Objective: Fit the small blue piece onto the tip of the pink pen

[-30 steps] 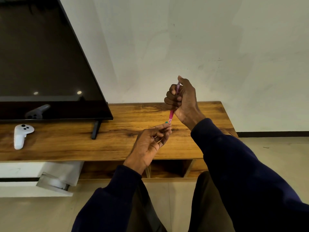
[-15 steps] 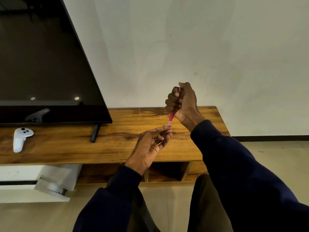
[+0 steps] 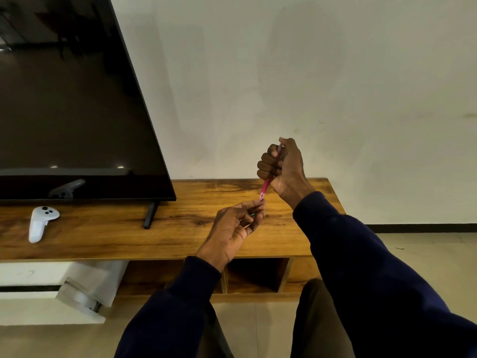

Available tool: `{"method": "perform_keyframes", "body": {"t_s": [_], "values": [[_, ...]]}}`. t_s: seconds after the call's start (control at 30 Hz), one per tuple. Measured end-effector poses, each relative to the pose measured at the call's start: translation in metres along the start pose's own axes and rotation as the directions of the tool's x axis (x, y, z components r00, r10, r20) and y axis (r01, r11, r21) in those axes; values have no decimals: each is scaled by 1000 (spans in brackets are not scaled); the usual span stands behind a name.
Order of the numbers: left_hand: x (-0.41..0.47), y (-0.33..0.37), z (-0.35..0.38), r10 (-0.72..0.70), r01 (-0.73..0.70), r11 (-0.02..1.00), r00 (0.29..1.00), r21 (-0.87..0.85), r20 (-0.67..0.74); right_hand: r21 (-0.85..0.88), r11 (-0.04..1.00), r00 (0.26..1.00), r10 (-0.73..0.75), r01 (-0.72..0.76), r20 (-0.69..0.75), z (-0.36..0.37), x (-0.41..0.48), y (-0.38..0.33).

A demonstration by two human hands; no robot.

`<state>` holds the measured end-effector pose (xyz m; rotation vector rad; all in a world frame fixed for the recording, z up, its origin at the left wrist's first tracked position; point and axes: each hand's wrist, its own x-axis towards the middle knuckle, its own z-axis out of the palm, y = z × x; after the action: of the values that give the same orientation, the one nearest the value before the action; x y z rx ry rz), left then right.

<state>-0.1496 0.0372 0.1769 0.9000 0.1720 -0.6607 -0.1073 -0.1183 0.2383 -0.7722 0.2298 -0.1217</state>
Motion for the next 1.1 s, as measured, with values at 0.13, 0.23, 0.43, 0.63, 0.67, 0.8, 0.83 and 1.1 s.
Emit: {"method": "perform_keyframes", "body": {"t_s": [0.13, 0.23, 0.43, 0.63, 0.67, 0.8, 0.83, 1.1], "values": [[-7, 3, 4, 21, -21, 1000, 999, 12, 27, -7, 1000, 1000, -14, 14, -13, 5, -6, -6], [-9, 4, 8, 32, -33, 999, 999, 27, 33, 4, 1000, 1000, -16, 16, -10, 7, -7, -10], [-5, 4, 6, 41, -43, 998, 998, 51, 40, -11, 1000, 1000, 24, -24, 2, 4, 0, -7], [10, 3, -8, 34, -34, 999, 999, 38, -2, -73, 997, 999, 33, -33, 0, 7, 16, 5], [13, 3, -11, 32, -32, 999, 999, 43, -11, -84, 996, 1000, 24, -23, 19, 8, 17, 7], [22, 3, -22, 17, -15, 999, 999, 43, -37, -160, 987, 993, -10, 28, 115, 10, 20, 15], [25, 3, -23, 13, -12, 999, 999, 43, -40, -176, 984, 992, -15, 37, 125, 11, 20, 16], [37, 1, -30, -7, 9, 999, 999, 35, -47, -204, 978, 994, -25, 47, 110, 12, 24, 24]]}}
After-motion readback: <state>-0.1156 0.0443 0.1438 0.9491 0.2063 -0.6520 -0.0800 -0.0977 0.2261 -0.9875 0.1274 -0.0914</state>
